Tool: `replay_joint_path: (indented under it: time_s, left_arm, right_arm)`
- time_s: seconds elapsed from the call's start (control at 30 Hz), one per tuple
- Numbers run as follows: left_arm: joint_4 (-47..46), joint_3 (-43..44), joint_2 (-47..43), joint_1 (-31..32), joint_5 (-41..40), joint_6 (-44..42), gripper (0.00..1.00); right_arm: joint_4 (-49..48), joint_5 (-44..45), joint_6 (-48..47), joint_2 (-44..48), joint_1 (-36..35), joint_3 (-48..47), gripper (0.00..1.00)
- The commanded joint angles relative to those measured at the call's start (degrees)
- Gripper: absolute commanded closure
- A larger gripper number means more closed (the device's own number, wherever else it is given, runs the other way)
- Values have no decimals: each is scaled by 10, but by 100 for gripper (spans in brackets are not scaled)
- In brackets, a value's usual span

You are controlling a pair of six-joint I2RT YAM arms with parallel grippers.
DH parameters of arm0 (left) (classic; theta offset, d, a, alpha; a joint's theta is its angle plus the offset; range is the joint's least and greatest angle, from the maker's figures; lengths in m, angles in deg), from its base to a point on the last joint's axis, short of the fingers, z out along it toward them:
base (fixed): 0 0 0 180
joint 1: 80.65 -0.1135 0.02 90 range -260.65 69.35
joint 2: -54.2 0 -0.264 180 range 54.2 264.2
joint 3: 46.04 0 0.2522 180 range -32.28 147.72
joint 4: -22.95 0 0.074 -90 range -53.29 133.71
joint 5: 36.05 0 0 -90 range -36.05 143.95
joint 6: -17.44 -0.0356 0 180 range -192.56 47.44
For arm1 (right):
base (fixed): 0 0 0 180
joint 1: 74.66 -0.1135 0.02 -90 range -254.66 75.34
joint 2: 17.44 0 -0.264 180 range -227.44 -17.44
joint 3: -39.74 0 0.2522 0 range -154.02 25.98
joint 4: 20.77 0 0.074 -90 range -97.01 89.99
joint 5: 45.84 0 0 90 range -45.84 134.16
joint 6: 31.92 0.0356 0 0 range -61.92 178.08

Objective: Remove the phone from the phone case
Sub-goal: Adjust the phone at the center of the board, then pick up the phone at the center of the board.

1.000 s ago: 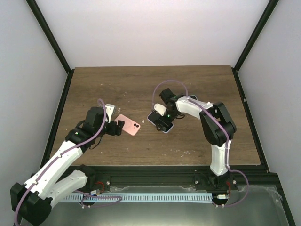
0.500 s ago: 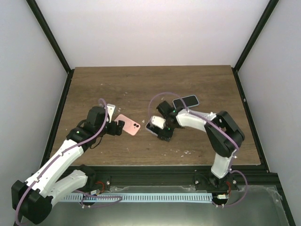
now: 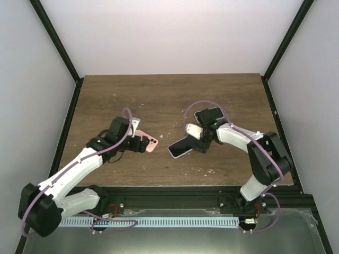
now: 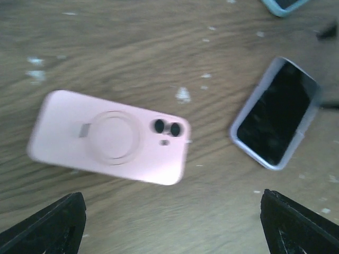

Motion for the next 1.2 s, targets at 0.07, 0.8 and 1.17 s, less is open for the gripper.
replay_joint_path:
  time_s: [0.07, 0.8, 1.17]
  left_arm:
    - [-58, 75, 106, 109, 11, 27, 7]
    - [66, 473, 569, 207, 20, -169, 0]
    - [118, 552, 657, 208, 6, -199, 0]
  right_arm:
    - [-49, -22, 79, 22, 65, -59, 0]
    - [-107, -349, 349, 322, 316, 73, 0]
    - [-112, -345, 345, 316, 316, 72, 0]
